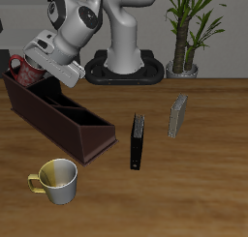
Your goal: Place the red mug into the right desk caddy's right compartment
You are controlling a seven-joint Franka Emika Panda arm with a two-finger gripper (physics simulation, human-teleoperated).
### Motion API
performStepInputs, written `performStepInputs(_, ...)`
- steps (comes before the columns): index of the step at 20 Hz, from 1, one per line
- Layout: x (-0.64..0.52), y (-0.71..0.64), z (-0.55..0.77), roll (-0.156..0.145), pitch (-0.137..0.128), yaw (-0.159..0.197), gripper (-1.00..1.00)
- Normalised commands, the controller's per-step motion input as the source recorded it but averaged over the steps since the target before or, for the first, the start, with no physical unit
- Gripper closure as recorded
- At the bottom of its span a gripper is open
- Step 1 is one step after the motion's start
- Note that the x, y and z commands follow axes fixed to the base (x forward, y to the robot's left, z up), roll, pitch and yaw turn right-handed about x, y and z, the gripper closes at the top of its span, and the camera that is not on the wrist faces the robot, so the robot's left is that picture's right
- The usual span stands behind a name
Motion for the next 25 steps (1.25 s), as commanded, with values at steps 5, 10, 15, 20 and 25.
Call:
performStepInputs(5,-0.06,0.18,-0.4,0.033,0.065,0.014,-1.0)
performStepInputs(10,0.0,0.0,-0.01,0.005,0.022,-0.017,-1.0)
performStepInputs(15,-0.03,0.02,0.12,0.008,-0.012,0.015,-1.0)
performStepInputs(20,0.0,0.16,0.35,0.033,-0.055,0.047,-1.0)
performStepInputs(25,0.0,0.34,0.31,0.082,-0.063,0.094,-1.0)
